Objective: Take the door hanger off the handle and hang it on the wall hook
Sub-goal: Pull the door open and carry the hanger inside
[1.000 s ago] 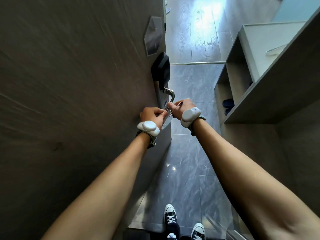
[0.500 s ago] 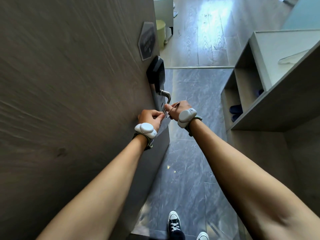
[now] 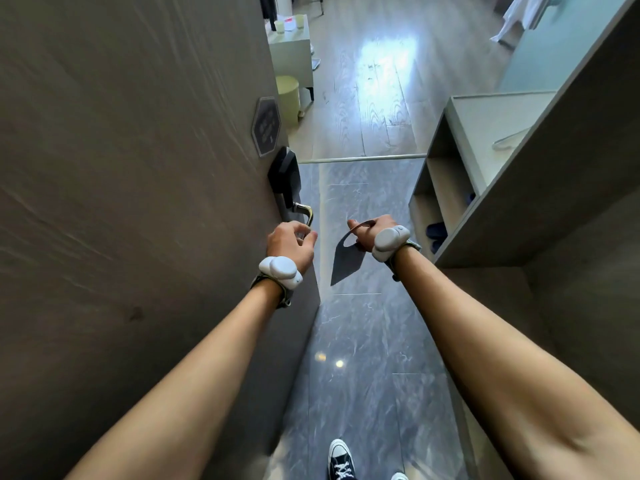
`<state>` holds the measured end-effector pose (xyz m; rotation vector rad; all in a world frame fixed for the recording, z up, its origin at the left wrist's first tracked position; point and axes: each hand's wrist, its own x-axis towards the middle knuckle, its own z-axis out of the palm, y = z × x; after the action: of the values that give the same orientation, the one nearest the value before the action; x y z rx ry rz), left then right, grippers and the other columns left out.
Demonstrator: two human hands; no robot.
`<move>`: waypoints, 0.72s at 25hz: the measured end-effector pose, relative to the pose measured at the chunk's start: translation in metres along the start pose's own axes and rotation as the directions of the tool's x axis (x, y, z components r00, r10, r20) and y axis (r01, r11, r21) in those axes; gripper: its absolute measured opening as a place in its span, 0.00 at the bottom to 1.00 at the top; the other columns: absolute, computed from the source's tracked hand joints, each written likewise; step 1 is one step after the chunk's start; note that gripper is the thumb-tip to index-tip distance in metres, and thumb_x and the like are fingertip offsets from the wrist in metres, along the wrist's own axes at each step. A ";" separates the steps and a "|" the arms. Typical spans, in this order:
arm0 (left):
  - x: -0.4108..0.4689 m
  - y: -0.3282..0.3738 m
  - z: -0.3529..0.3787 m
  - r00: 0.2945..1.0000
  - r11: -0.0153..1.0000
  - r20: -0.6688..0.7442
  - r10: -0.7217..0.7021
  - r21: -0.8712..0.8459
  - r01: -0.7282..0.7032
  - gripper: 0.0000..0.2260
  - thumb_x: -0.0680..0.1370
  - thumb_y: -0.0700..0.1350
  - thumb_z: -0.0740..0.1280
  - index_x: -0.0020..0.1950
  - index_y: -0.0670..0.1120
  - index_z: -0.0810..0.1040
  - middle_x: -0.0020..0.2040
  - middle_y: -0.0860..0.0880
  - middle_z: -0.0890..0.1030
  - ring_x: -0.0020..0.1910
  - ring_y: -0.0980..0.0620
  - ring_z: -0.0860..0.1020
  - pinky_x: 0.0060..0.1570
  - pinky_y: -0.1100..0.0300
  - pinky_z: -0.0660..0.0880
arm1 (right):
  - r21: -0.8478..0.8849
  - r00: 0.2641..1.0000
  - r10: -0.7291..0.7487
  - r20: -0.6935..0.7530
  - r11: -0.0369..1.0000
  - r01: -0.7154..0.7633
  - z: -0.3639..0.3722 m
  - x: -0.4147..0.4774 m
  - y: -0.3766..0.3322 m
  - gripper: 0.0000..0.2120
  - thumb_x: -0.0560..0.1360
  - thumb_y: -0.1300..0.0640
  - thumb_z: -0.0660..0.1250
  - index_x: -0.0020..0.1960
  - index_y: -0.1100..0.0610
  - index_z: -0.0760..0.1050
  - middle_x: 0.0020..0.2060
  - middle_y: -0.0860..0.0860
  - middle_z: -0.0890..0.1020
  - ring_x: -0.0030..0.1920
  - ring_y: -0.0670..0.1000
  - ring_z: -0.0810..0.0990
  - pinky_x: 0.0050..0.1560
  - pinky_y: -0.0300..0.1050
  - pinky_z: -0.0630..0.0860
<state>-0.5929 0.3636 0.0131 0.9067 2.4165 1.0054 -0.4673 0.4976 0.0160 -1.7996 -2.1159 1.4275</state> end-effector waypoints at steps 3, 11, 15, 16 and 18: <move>-0.004 0.040 0.008 0.995 0.997 0.072 0.070 -0.039 -0.068 0.09 0.76 0.49 0.69 0.49 0.46 0.85 0.44 0.50 0.85 0.43 0.52 0.81 0.46 0.64 0.71 | 0.033 0.993 0.064 -0.102 0.998 -0.061 -0.038 -0.006 0.010 0.30 0.78 0.41 0.66 0.67 0.65 0.76 0.65 0.57 0.82 0.67 0.58 0.80 0.67 0.45 0.75; -0.008 0.141 0.056 0.885 0.944 0.345 0.313 -0.211 -0.252 0.17 0.80 0.56 0.65 0.46 0.44 0.84 0.43 0.46 0.87 0.42 0.50 0.86 0.48 0.49 0.83 | 0.168 0.910 0.186 -0.371 0.977 -0.131 -0.135 -0.014 0.046 0.30 0.72 0.32 0.66 0.51 0.60 0.74 0.42 0.51 0.81 0.57 0.57 0.85 0.46 0.44 0.73; -0.008 0.203 0.087 0.781 0.881 0.410 0.470 -0.266 -0.391 0.22 0.79 0.62 0.62 0.44 0.45 0.84 0.41 0.46 0.86 0.41 0.49 0.86 0.44 0.47 0.84 | 0.416 0.923 0.216 -0.318 0.907 -0.069 -0.201 -0.016 0.080 0.39 0.72 0.37 0.70 0.69 0.67 0.73 0.63 0.63 0.81 0.63 0.63 0.82 0.64 0.57 0.80; -0.007 0.217 0.094 0.745 0.855 0.420 0.518 -0.265 -0.446 0.20 0.79 0.61 0.64 0.45 0.46 0.84 0.41 0.47 0.86 0.41 0.49 0.85 0.43 0.49 0.84 | 0.438 0.913 0.223 -0.341 0.897 -0.056 -0.215 -0.016 0.087 0.40 0.70 0.36 0.70 0.68 0.67 0.73 0.63 0.63 0.81 0.62 0.63 0.83 0.63 0.58 0.80; -0.002 0.251 0.114 0.660 0.795 0.446 0.604 -0.276 -0.541 0.15 0.78 0.57 0.68 0.49 0.46 0.85 0.42 0.48 0.86 0.41 0.51 0.85 0.40 0.55 0.83 | 0.473 0.884 0.254 -0.392 0.880 -0.043 -0.248 -0.016 0.095 0.42 0.68 0.33 0.70 0.67 0.66 0.73 0.61 0.61 0.82 0.59 0.62 0.85 0.62 0.57 0.81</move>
<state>-0.4233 0.5537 0.1196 1.7131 1.6107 0.9222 -0.2546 0.6281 0.1084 -1.8910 -1.3126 1.2389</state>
